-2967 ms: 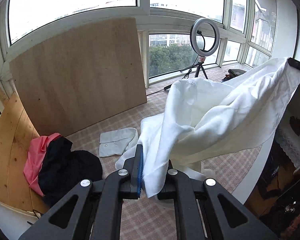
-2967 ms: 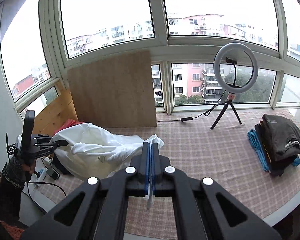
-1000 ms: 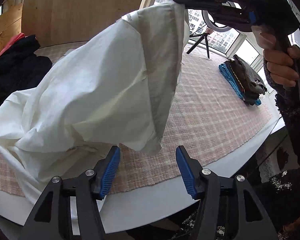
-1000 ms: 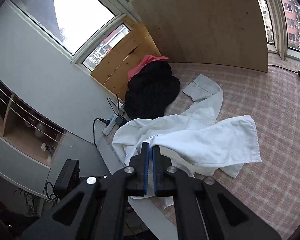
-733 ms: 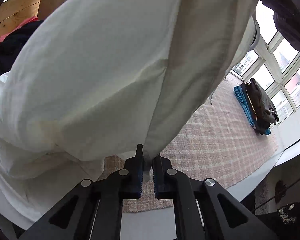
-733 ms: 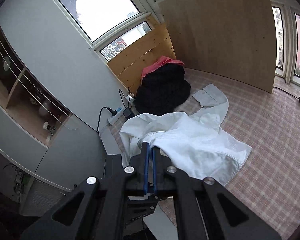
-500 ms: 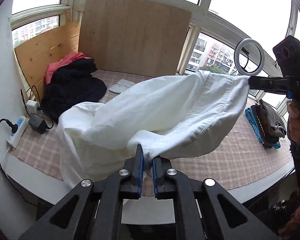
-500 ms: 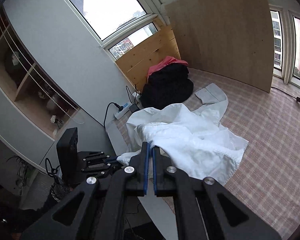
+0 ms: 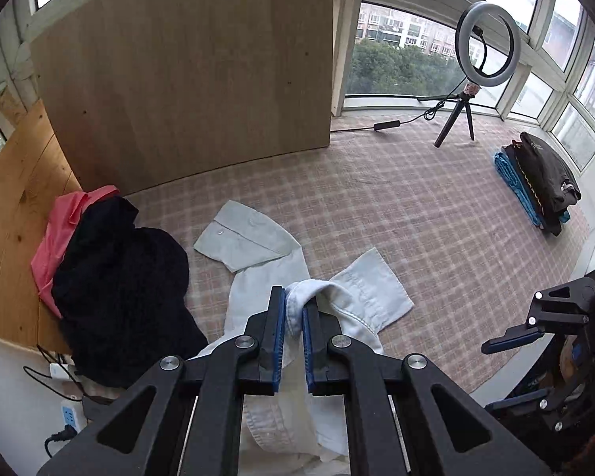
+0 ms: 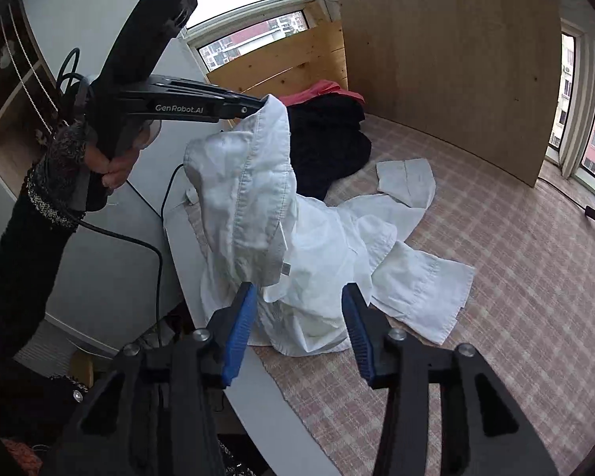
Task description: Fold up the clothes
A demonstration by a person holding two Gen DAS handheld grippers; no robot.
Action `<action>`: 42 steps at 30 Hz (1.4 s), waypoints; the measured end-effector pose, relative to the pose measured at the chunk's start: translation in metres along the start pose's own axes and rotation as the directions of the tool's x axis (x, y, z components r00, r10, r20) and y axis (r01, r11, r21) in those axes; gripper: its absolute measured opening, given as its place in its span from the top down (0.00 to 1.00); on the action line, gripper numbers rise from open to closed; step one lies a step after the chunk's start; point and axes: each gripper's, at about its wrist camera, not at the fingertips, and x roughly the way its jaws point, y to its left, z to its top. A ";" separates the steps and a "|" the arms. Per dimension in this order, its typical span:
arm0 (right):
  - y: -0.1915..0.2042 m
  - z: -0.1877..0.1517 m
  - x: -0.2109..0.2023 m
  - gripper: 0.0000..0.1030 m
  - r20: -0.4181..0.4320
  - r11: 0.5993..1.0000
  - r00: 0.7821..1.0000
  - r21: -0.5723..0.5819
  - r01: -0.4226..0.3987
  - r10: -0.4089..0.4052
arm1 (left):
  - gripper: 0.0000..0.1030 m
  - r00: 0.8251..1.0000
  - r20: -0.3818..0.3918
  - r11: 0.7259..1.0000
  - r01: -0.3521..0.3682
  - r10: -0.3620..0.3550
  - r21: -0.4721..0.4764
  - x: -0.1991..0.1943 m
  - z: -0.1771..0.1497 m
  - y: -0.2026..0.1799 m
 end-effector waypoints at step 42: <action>-0.008 0.062 -0.078 0.96 0.080 0.954 0.986 0.274 0.119 -0.146 | 0.97 0.999 0.039 0.948 0.030 -0.019 -0.316 -0.017 -0.208 0.082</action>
